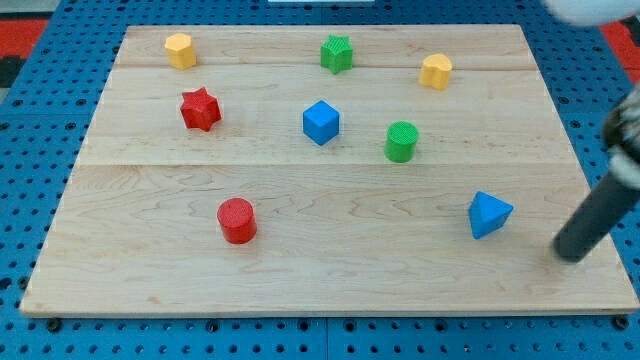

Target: Slide blue triangle closer to the green circle

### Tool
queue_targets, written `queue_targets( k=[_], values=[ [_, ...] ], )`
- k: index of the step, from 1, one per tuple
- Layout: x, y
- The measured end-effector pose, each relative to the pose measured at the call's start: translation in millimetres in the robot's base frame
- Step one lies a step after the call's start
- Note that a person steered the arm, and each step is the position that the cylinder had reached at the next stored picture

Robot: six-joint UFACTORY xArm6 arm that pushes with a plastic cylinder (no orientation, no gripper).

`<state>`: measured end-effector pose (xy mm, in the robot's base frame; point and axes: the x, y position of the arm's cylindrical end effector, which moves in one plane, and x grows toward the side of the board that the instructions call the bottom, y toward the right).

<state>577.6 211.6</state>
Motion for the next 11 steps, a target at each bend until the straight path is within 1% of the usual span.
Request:
queue_targets(
  k=[1, 2, 3, 4, 5, 6, 7, 8, 9, 10, 11],
  values=[
    [-10.8, -60.4],
    [-61.7, -64.8],
    [-95.0, -55.5],
    [-54.9, -67.6],
    [-55.2, -19.0],
    [-97.3, -10.9],
    [-144.3, -51.7],
    [-170.7, -70.8],
    [-191.8, -72.1],
    [-176.9, -63.3],
    [-152.5, -74.9]
  ],
)
